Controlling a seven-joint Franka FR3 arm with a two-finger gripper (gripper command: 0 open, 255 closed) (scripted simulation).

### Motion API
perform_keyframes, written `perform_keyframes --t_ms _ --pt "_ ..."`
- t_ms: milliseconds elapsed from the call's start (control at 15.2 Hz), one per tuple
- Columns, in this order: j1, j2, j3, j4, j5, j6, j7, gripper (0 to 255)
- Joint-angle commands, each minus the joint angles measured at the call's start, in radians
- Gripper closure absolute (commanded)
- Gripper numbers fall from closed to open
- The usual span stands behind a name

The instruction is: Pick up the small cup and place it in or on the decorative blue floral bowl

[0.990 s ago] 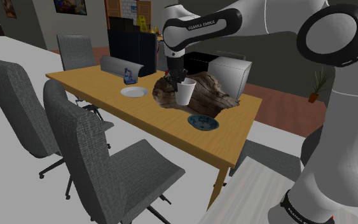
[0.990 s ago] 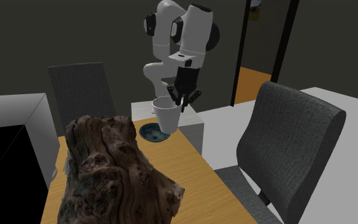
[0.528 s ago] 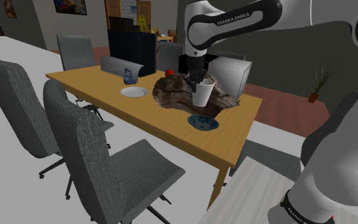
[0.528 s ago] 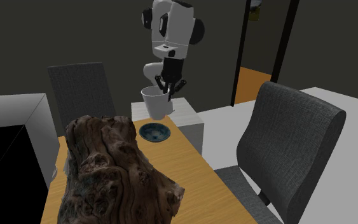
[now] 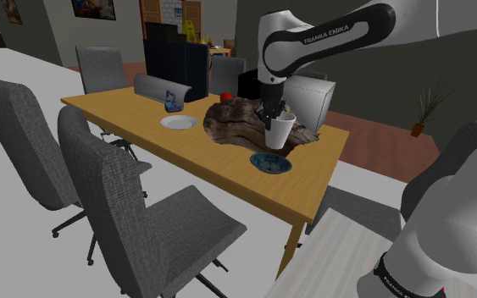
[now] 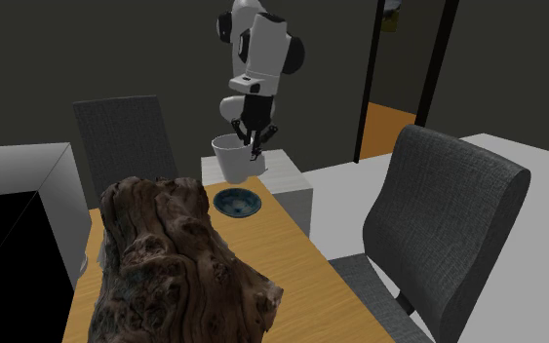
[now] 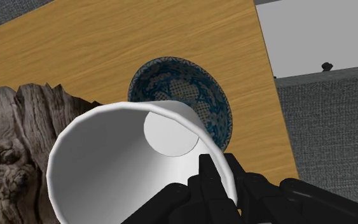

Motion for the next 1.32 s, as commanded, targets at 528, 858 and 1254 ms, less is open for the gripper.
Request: perform_keyframes --t_ms 528,858,1254 --pt "-0.003 0.037 -0.003 -0.096 -0.013 0.132 0.025 255" --pt "-0.005 0.063 -0.004 -0.134 -0.021 0.195 0.038 255" --pt "-0.005 0.063 -0.004 -0.134 -0.021 0.195 0.038 255"
